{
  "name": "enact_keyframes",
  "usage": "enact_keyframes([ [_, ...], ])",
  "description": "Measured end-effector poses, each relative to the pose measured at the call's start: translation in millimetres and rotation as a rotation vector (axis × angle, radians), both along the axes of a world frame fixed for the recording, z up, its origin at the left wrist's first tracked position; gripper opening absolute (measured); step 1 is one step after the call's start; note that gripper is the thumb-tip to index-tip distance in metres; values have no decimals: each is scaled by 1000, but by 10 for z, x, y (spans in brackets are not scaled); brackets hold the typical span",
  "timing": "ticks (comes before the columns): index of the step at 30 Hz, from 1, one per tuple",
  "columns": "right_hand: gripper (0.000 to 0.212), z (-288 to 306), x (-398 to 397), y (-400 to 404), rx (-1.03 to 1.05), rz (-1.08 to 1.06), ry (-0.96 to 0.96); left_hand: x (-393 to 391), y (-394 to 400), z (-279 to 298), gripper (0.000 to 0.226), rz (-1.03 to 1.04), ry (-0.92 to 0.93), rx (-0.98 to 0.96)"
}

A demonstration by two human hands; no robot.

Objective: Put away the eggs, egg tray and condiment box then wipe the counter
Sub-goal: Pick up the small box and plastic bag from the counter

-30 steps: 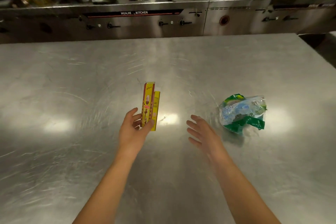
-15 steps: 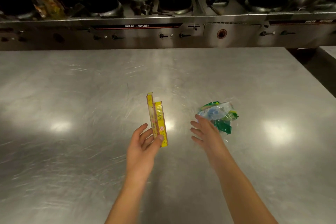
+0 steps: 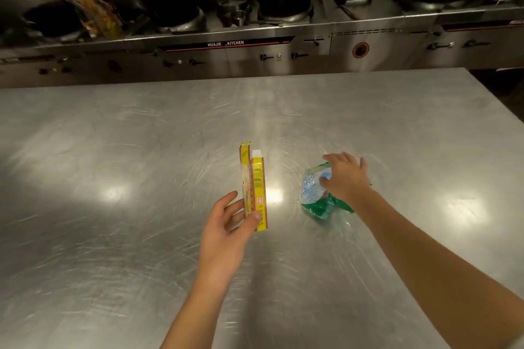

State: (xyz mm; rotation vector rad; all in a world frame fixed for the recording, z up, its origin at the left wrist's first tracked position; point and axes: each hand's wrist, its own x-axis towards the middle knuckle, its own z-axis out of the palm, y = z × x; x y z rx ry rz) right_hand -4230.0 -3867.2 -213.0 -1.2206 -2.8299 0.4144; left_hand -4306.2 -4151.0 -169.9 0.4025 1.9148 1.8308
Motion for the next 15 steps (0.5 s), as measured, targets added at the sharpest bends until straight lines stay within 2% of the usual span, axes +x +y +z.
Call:
enact_keyframes([
  [3,64,-190,-87,98,80,28,-224,8,3,-23,52,23,-4,1],
  [6,53,-316,-106,85,158,23,-329,6,-26,-45,51,26,3,-7],
  [12,28,-287,-45,-5,110,-64,-189,-59,-141,-54,49,17,12,-26],
  [15,28,-86,10,-168,-19,-143,-51,-124,-212,-49,50,0,15,-19],
])
